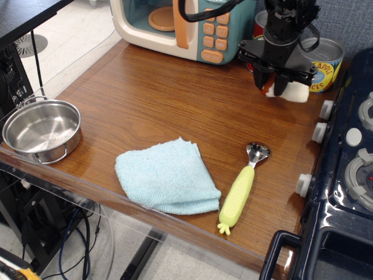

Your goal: PLACE THE MASHROOM GAS STOVE AND TIN CENTER

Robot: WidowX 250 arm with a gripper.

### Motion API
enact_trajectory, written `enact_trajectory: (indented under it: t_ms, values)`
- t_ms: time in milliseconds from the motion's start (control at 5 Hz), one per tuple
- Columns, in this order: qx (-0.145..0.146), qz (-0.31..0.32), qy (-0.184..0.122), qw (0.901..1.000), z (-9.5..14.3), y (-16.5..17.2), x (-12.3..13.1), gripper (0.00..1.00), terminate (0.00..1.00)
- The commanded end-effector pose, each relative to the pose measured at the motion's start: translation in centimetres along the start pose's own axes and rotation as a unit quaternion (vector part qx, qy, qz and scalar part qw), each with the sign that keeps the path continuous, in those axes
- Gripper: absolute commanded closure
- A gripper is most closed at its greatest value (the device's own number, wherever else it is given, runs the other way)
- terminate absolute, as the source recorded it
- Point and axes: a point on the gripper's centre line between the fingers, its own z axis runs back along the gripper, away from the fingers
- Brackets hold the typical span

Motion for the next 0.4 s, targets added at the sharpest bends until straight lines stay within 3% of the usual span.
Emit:
enact_trajectory:
  t_ms: [0,200]
  values:
    - [0.007,0.005,-0.011,0.9999,1.43,1.10,0.39,0.00,0.00]
    - [0.014,-0.004,-0.012,0.9998,1.85,1.48,-0.03,0.00,0.00]
